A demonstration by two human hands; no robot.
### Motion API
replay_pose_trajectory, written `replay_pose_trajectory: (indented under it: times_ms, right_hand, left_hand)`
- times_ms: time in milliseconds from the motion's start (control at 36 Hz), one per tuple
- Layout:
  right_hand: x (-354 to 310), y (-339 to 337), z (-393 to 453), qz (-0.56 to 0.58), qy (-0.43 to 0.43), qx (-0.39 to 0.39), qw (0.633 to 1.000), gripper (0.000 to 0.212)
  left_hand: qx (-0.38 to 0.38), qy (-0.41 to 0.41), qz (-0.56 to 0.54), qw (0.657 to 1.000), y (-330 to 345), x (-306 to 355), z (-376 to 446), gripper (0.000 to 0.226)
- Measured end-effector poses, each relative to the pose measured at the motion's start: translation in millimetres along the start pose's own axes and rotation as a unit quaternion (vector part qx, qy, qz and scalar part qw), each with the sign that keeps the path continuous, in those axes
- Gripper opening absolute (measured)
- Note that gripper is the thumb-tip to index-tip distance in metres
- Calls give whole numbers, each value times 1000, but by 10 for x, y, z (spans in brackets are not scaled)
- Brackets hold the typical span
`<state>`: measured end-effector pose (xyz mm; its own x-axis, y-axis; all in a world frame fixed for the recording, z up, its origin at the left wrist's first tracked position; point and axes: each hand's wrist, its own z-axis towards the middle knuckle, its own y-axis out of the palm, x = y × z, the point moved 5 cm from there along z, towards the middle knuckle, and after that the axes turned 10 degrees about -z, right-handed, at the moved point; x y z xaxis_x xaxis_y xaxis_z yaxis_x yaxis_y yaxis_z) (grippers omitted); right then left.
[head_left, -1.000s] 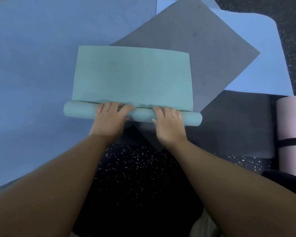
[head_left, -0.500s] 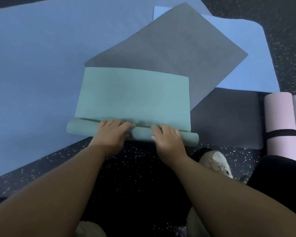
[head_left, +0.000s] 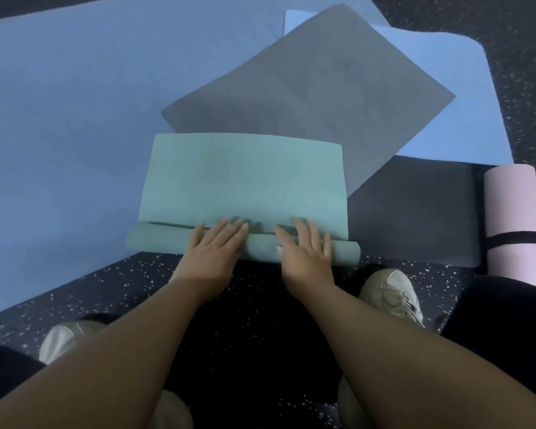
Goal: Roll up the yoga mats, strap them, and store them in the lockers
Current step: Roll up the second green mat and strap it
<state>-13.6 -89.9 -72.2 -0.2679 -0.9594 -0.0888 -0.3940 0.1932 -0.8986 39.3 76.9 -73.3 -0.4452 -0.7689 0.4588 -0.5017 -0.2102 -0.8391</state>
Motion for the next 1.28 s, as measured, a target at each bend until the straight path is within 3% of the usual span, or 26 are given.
replay_pose_trajectory:
  times_ms: [167, 500, 611, 667, 722, 833, 1111, 1278]
  right_hand:
    - [5, -121, 191, -5, -7, -16, 1000, 46]
    - [1, -165, 361, -41, 4, 21, 999, 48]
    - [27, -203, 412, -46, -6, 62, 997, 50]
    - [11, -228, 397, -35, -7, 124, 992, 54]
    - [-3, -236, 349, -23, -6, 180, 983, 51]
    - [-38, -128, 210, -50, -20, 218, 975, 47]
    - [-128, 37, 99, -85, -44, 169, 981, 67]
    - [-162, 29, 220, -101, -33, 143, 984, 99]
  left_hand:
    - [15, 55, 84, 995, 44, 109, -26, 59]
    - [-2, -12, 99, 995, 53, 128, 219, 57]
    - [-17, -19, 77, 997, 14, 122, 306, 61]
    - [-20, -16, 66, 998, -26, 128, 341, 68]
    - [-26, -24, 55, 998, -57, 125, 383, 60]
    - [-23, -32, 30, 999, -158, 136, 488, 55]
    - [-29, -70, 53, 996, -258, 110, 713, 54]
    - [-1, -68, 53, 996, -302, 115, 696, 54]
